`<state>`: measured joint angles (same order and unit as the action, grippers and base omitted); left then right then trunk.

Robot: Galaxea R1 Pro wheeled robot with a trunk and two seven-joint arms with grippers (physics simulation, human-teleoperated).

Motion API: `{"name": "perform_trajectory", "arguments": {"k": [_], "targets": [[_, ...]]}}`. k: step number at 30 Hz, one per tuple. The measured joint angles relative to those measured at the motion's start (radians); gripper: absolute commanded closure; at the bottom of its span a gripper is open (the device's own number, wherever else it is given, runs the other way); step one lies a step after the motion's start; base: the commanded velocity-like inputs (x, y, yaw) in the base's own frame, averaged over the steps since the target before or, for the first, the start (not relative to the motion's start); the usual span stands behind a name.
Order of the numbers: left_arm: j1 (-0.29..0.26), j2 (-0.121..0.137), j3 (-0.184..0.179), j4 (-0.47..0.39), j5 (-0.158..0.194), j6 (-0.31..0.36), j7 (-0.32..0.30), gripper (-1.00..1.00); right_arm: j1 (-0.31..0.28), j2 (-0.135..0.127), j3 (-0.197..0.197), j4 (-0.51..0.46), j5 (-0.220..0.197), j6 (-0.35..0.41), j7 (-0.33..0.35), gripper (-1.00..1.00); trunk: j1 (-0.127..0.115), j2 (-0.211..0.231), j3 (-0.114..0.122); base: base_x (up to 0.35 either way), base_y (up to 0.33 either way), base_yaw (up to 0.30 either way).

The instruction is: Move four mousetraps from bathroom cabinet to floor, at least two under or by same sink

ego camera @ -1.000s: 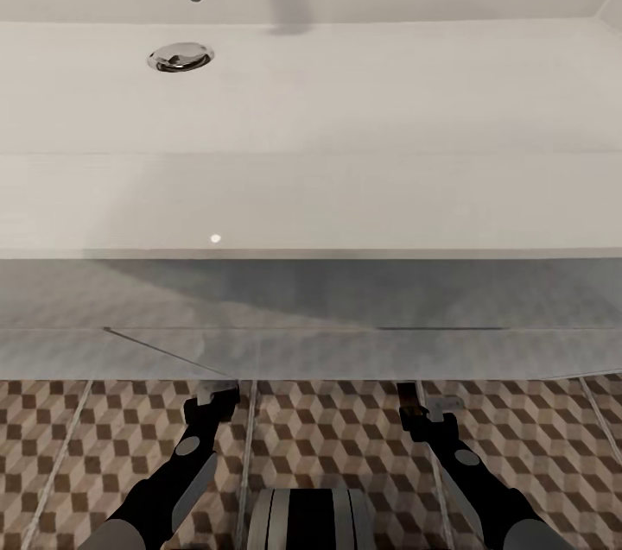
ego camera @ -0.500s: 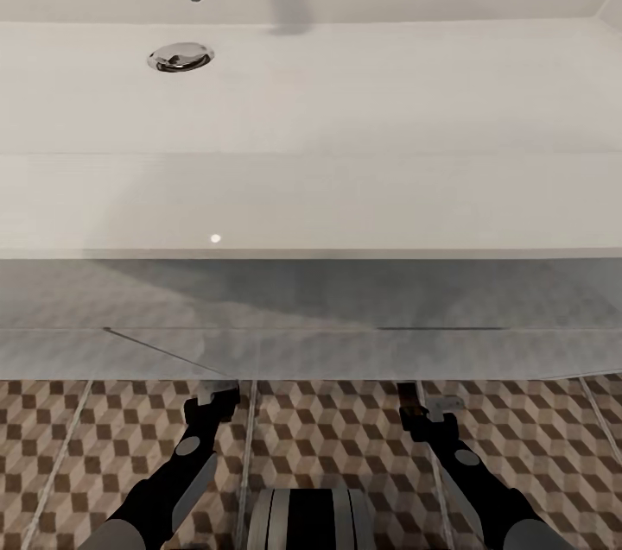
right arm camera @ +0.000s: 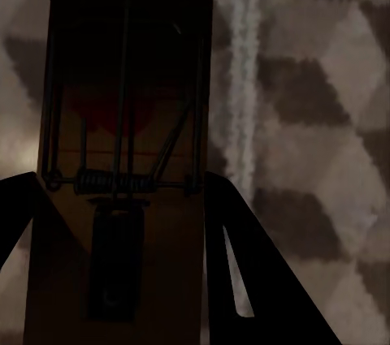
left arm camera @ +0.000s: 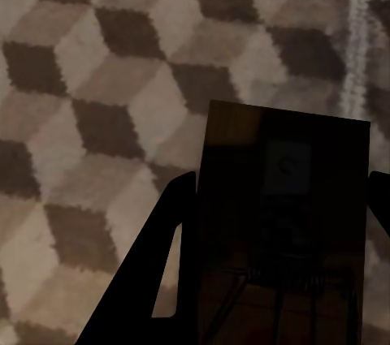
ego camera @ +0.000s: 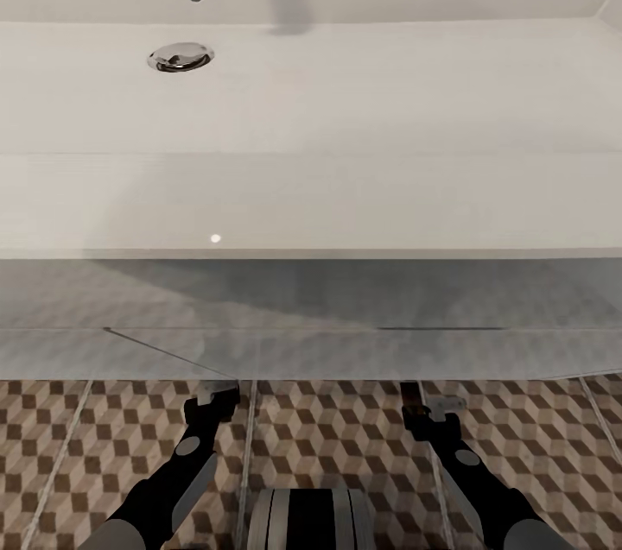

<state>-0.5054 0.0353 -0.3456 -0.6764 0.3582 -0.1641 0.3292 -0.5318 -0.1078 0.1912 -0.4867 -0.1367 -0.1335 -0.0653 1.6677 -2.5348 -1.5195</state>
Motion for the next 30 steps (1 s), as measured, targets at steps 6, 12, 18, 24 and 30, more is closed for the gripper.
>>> {"name": "perform_trajectory", "arguments": {"k": [6, 12, 18, 24, 30], "targets": [[0.000, 0.000, 0.000, 0.000, 0.000, 0.000, 0.000, 1.00, 0.000, -0.001, -0.014, 0.000, 0.000, -0.029, 0.007, 1.00, 0.000, 0.000, 0.000, 0.000, 0.000, 0.000], [0.000, 0.000, 0.000, 0.000, 0.000, 0.000, 0.000, 1.00, 0.000, -0.001, -0.037, 0.000, 0.002, -0.045, 0.013, 1.00, 0.000, 0.000, 0.000, 0.000, 0.000, 0.000], [0.000, 0.000, 0.000, 0.000, 0.000, 0.000, 0.000, 1.00, 0.000, -0.001, -0.042, -0.002, 0.003, -0.047, 0.014, 1.00, 0.000, 0.000, 0.000, 0.000, 0.000, 0.000], [0.000, 0.000, 0.000, 0.000, 0.000, 0.000, 0.000, 1.00, 0.000, 0.000, -0.042, -0.003, 0.008, -0.045, 0.013, 1.00, 0.000, 0.000, 0.000, 0.000, 0.000, 0.000], [0.000, 0.000, 0.000, 0.000, 0.000, 0.000, 0.000, 1.00, 0.000, 0.000, -0.041, -0.003, 0.010, -0.044, 0.012, 1.00, 0.000, 0.000, 0.000, 0.000, 0.000, 0.000]]}}
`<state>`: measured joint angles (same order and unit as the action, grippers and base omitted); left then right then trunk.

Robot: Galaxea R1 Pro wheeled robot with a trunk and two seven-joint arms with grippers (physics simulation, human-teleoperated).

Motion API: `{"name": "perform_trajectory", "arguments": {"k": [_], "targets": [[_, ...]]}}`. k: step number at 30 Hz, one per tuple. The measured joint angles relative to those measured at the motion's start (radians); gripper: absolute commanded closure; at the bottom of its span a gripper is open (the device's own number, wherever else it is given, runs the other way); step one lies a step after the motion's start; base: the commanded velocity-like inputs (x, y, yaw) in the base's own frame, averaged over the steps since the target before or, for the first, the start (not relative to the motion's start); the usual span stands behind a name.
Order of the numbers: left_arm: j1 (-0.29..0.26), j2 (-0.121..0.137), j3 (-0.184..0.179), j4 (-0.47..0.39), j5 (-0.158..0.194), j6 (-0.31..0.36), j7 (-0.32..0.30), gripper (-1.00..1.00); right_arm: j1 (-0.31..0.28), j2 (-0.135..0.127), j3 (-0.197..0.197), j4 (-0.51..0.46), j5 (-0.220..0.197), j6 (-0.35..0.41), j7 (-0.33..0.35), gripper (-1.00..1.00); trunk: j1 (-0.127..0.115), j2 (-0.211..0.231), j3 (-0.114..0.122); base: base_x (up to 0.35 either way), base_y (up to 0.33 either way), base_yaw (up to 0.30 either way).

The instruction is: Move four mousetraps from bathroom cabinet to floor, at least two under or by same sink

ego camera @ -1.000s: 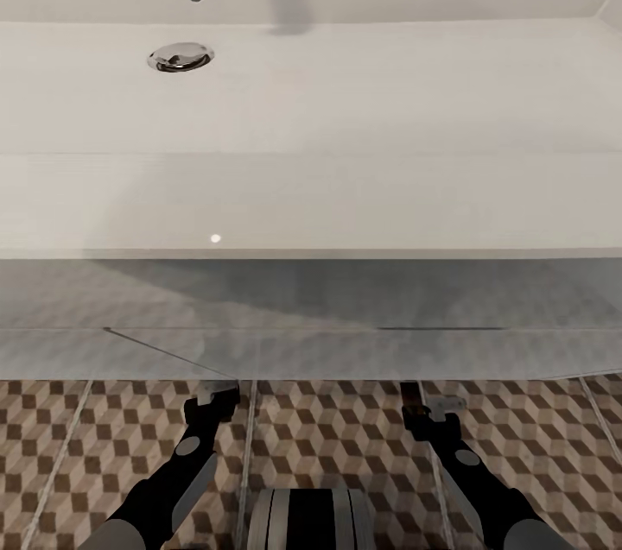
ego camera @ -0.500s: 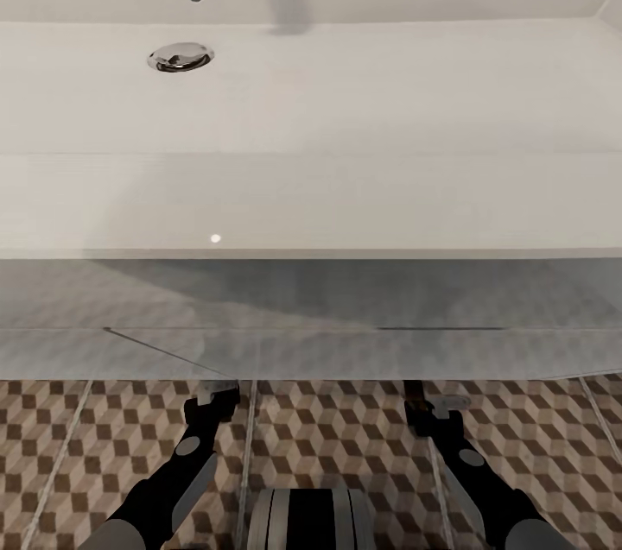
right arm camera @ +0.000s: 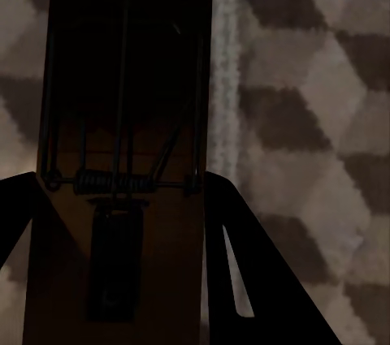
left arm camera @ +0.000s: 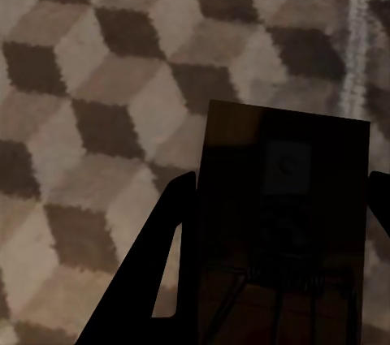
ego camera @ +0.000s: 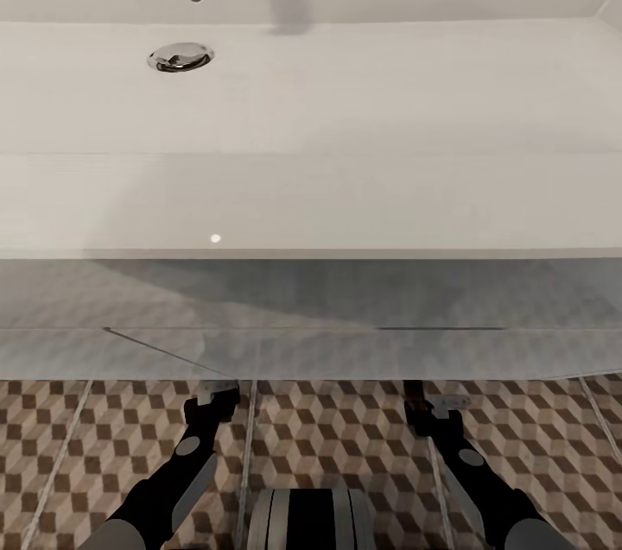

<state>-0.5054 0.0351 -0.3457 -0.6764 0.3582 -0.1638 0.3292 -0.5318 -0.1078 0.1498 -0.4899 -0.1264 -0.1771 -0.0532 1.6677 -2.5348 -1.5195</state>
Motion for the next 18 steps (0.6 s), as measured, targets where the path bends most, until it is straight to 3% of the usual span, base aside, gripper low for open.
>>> {"name": "perform_trajectory", "arguments": {"k": [18], "targets": [[0.000, 0.000, 0.000, 0.000, 0.000, 0.001, 0.000, 1.00, 0.000, 0.000, 0.000, 0.000, 0.001, 0.001, -0.001, 1.00, 0.000, 0.000, 0.000, 0.000, 0.000, 0.000]]}}
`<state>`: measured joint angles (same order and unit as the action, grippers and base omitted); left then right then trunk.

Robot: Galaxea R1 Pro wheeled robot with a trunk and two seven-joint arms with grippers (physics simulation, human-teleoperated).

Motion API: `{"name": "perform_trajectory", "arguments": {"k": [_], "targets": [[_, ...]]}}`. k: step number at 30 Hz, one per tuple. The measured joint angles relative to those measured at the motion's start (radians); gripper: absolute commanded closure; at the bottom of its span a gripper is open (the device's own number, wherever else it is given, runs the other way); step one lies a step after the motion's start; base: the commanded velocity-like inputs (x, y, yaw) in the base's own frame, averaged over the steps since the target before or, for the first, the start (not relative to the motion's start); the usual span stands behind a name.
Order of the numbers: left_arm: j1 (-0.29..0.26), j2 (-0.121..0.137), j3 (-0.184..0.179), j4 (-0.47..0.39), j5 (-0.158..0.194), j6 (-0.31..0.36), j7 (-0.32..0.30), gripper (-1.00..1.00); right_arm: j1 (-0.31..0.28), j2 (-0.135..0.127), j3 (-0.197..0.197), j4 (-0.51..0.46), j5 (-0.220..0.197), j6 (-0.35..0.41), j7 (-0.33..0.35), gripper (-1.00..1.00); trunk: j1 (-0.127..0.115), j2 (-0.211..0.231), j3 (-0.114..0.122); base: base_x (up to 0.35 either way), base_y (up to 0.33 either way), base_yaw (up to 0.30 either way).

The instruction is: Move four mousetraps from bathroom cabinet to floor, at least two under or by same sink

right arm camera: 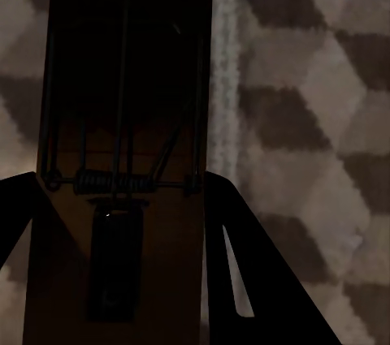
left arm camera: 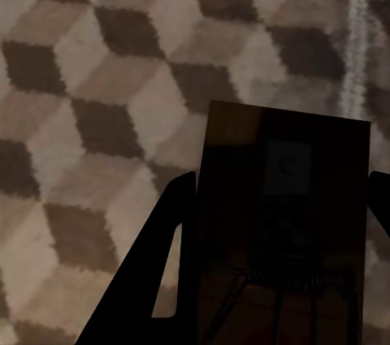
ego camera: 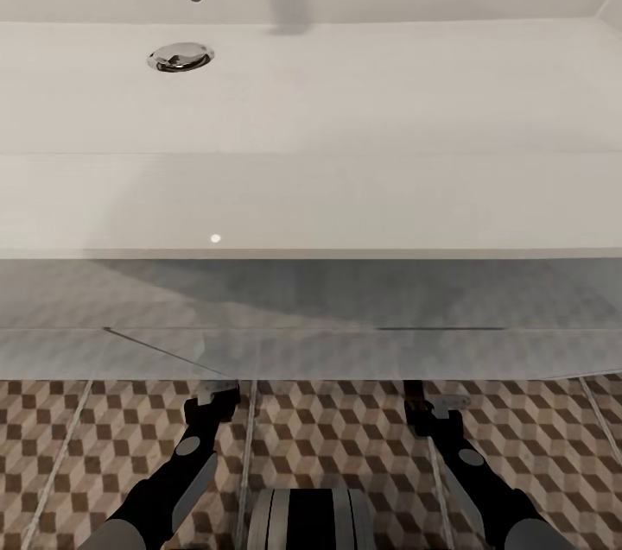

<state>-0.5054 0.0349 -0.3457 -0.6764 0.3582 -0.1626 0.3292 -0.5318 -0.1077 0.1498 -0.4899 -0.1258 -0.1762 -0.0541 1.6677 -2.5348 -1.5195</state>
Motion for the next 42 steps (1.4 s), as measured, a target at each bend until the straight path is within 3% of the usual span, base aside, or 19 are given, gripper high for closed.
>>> {"name": "perform_trajectory", "arguments": {"k": [38, 42], "targets": [[0.000, 0.000, 0.000, 0.000, 0.000, 0.000, 0.000, 1.00, 0.000, 0.000, 0.002, -0.072, 0.001, -0.009, -0.005, 1.00, 0.000, 0.000, 0.000, 0.000, 0.000, 0.000], [0.000, 0.000, 0.000, 0.000, 0.000, 0.000, 0.000, 1.00, 0.000, 0.000, 0.002, -0.073, 0.000, -0.046, -0.005, 1.00, 0.000, 0.000, 0.000, 0.000, 0.000, 0.000]]}}
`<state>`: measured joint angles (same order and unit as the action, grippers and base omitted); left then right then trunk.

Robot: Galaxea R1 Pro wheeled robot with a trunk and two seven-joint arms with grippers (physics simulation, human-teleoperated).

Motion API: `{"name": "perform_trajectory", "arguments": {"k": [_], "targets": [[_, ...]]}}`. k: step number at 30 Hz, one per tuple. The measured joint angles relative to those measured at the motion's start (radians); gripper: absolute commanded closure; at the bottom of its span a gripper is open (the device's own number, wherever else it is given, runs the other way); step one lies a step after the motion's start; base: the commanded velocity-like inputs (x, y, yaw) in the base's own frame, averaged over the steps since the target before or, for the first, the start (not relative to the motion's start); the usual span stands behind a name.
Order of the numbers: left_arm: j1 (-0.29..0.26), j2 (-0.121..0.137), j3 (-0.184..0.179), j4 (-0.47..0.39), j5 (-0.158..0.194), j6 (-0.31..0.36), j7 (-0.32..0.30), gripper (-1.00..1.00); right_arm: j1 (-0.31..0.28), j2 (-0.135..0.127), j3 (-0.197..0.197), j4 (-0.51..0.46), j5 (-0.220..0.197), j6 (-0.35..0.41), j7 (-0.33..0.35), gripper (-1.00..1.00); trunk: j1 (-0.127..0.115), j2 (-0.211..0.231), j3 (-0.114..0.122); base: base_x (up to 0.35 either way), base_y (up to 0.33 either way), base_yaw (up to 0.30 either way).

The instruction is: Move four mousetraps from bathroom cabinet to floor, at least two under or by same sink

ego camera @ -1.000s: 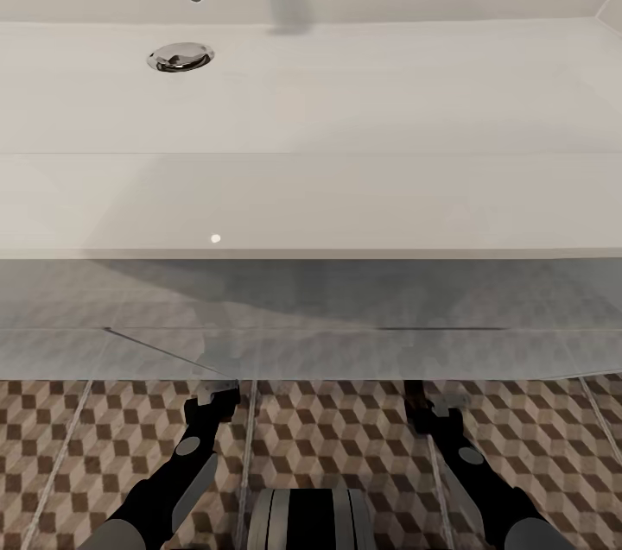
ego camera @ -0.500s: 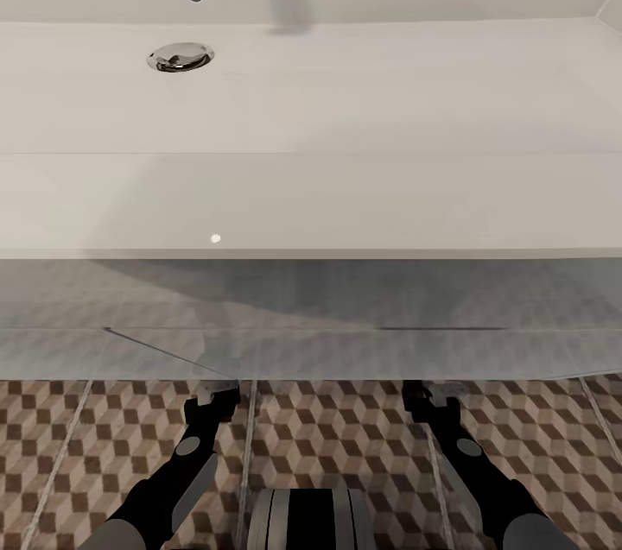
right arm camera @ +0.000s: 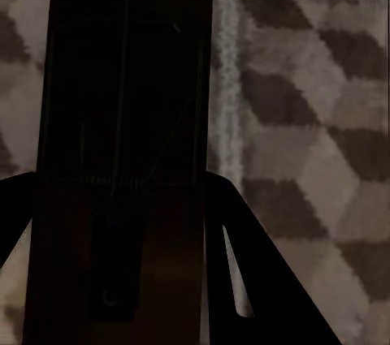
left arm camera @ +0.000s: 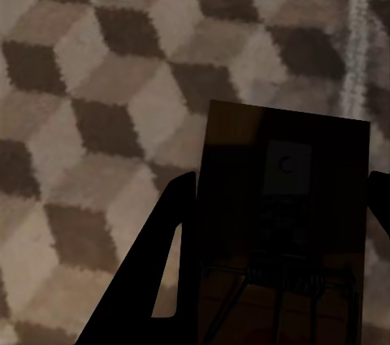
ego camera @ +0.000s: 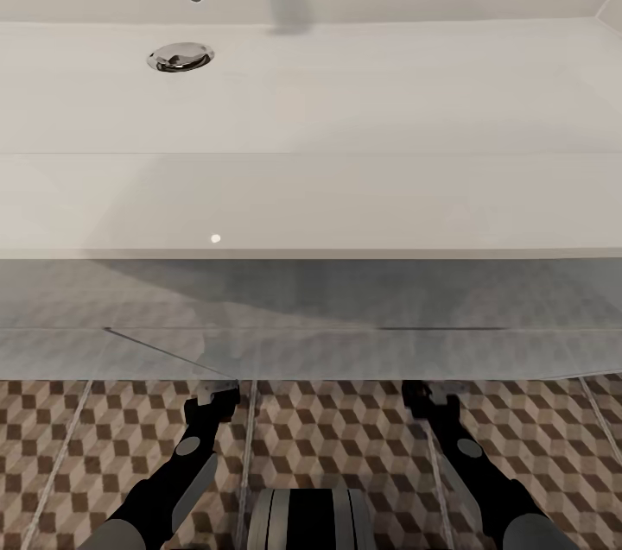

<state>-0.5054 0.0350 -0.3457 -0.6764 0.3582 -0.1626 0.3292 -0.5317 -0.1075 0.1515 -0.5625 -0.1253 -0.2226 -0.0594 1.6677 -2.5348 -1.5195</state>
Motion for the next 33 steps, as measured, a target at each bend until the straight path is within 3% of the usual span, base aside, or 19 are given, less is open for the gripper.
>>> {"name": "perform_trajectory", "arguments": {"k": [7, 33], "targets": [[0.000, 0.000, 0.000, 0.000, 0.000, 0.000, 0.000, 1.00, 0.000, 0.000, 0.002, 0.005, 0.000, -0.038, 0.001, 1.00, 0.000, 0.000, 0.000, 0.000, 0.000, 0.000], [0.000, 0.000, 0.000, 0.000, 0.000, 0.000, 0.000, 1.00, 0.000, 0.002, 0.006, 0.010, -0.002, -0.040, 0.001, 1.00, 0.000, 0.000, 0.000, 0.000, 0.000, 0.000]]}}
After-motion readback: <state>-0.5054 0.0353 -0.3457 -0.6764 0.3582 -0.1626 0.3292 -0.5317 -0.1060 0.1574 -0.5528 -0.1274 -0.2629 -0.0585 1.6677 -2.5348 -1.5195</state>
